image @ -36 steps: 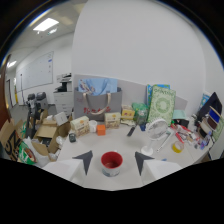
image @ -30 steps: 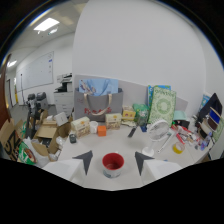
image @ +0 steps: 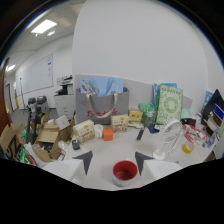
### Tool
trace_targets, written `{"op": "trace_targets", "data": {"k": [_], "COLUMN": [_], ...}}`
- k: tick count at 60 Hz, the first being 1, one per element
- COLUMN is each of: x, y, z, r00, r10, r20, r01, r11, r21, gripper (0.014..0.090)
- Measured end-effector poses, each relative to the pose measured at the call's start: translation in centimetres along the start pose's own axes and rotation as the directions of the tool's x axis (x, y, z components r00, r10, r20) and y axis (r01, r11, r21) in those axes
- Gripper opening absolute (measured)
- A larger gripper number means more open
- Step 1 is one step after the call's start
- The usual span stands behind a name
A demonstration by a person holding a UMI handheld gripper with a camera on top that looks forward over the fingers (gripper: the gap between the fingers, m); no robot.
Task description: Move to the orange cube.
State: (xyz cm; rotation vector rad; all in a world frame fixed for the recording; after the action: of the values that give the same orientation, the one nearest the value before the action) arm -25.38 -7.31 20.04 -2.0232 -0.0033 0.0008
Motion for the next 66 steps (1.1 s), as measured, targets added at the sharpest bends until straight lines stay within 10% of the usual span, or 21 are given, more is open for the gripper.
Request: {"op": "trace_targets", "data": {"k": [66], "x": [-0.7], "y": [0.5], "z": [26.5], "r00": [0.996], "r10": [0.002], "r20": [0.091], "r01": [0.021], "r11": [0.969], "r21": [-0.246], "gripper": [0.0837]}}
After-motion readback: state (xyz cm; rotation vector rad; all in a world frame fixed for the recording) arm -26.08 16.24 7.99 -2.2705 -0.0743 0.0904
